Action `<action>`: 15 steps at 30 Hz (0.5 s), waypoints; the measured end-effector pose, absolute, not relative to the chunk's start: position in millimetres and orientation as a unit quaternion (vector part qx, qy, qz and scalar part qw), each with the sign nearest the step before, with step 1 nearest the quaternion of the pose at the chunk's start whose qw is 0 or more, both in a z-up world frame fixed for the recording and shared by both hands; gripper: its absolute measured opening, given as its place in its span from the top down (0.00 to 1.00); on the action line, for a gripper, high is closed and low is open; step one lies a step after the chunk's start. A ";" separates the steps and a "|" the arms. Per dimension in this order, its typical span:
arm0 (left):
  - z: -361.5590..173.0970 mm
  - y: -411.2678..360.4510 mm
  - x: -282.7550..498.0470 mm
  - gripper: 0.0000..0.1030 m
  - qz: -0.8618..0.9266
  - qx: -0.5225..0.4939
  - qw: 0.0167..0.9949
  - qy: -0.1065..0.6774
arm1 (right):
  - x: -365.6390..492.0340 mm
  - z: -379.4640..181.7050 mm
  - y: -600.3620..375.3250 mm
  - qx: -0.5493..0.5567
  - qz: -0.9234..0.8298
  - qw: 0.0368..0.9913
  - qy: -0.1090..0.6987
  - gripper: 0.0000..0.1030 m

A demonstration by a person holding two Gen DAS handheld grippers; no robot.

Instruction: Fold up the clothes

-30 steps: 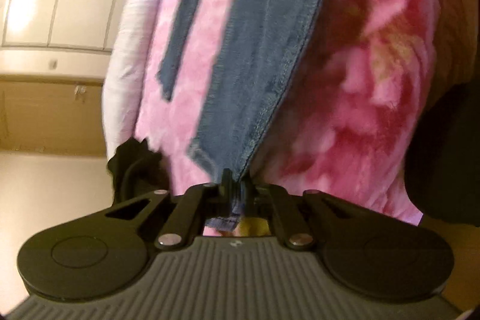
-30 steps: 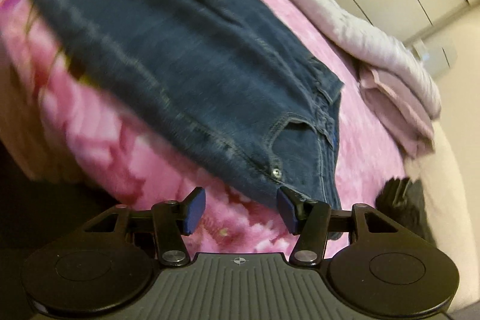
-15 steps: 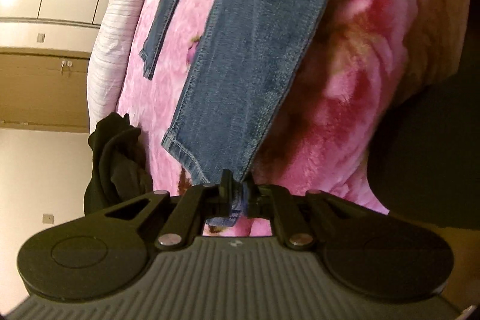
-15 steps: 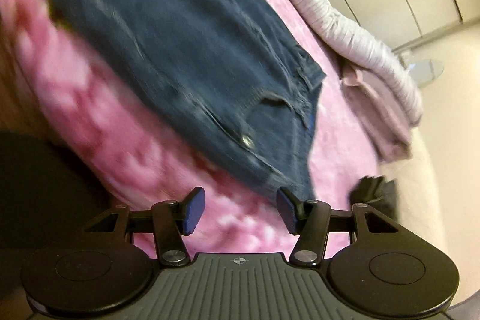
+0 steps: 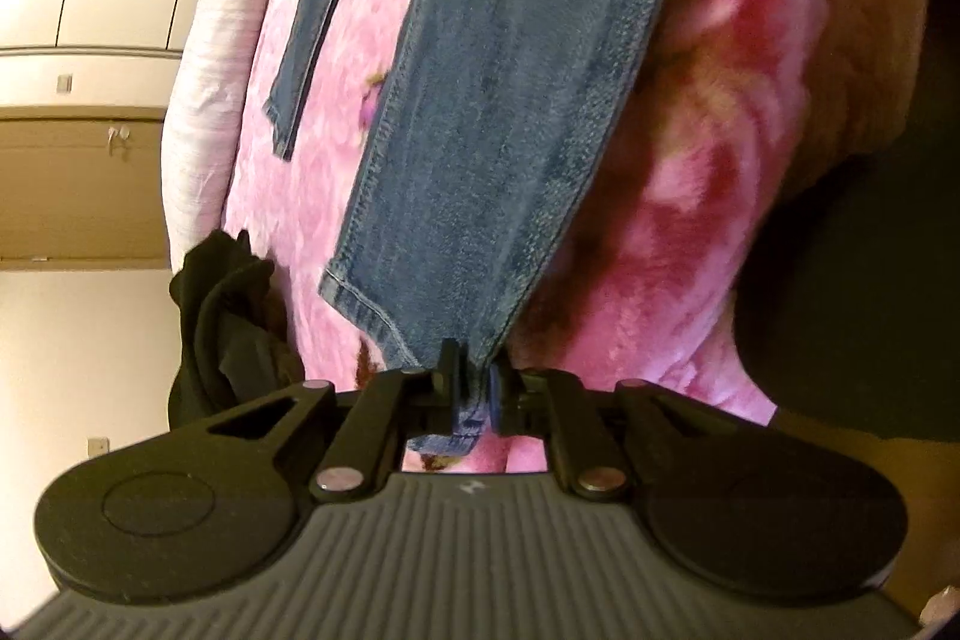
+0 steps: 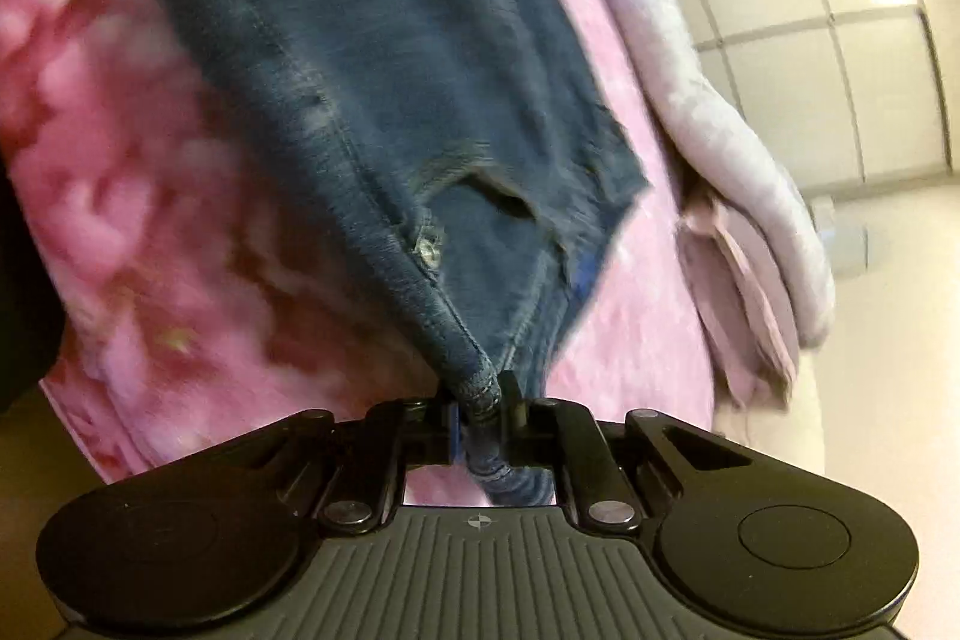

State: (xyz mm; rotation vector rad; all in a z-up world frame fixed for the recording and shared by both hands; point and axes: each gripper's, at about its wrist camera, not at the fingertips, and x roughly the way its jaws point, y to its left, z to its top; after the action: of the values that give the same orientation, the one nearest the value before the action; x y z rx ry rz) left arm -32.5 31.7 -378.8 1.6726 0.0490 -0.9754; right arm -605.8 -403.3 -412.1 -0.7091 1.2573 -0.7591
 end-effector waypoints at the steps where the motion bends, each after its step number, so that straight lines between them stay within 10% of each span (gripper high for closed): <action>1: -378.4 31.5 -32.5 0.91 -0.415 0.709 0.569 0.021 | -608.9 -411.0 -400.5 -0.319 -0.341 0.684 0.560 0.91; 15: -364.7 61.0 -9.9 0.73 -0.402 0.657 0.635 0.069 | -619.4 -415.8 -374.9 -0.249 -0.430 0.645 0.581 0.56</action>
State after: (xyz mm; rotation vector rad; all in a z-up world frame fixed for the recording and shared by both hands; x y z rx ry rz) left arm -9.9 61.0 -364.7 1.5009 0.1566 -0.9183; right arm -619.4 -374.9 -415.8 -0.5665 1.3224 -0.9780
